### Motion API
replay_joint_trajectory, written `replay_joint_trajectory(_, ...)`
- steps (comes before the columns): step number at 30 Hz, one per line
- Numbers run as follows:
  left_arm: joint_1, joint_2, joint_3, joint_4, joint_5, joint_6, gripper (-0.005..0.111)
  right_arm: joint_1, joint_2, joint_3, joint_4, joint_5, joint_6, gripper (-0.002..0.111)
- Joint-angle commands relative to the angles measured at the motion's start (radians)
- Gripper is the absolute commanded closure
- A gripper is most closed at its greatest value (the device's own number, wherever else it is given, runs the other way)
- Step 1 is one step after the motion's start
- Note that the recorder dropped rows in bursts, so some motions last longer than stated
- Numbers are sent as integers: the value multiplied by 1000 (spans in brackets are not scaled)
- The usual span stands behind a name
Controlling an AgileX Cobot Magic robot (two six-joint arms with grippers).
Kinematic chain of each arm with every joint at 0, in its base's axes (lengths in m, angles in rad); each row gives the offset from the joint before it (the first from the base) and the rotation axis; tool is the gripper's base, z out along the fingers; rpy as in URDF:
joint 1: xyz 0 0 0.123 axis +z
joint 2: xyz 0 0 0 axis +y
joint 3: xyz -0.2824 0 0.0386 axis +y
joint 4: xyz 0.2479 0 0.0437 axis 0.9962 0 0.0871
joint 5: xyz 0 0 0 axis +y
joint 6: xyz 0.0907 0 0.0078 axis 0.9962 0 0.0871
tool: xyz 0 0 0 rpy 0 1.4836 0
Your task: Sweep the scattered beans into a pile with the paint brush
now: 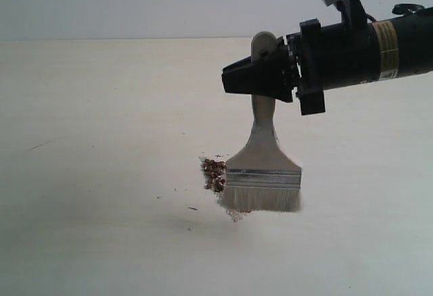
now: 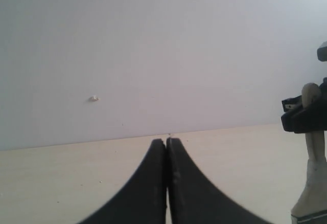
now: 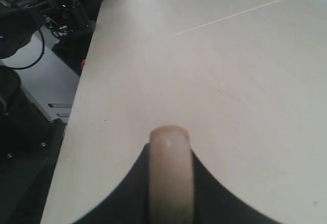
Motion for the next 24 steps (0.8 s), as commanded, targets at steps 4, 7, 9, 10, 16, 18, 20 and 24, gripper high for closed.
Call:
replay_joint_trajectory(4,1,-6,2,-3,4,-2,107,61,11,31,19,-5,-36,108)
replay_joint_trajectory(7,1,-6,2,-3,4,-2,107,61,40,31,19,-5,-45,108)
replay_joint_trajectory(9,1,-6,2,-3,4,-2,107,61,69,31,19,-5,-70,108)
replay_joint_trajectory(10,1,-6,2,-3,4,-2,107,61,85,31,25,-5,-88,108)
replay_joint_trajectory(16,1,-6,2,-3,2,-2,107,61,173,25,63,-5,-188,108)
replay_joint_trajectory(18,1,-6,2,-3,2,-2,107,61,197,5,60,-5,-196,108)
replay_joint_trajectory(20,1,-6,2,-3,2,-2,107,61,222,-24,43,-5,-196,108)
replay_joint_trajectory(24,1,-6,2,-3,2,-2,107,61,259,-91,33,-5,-200,108)
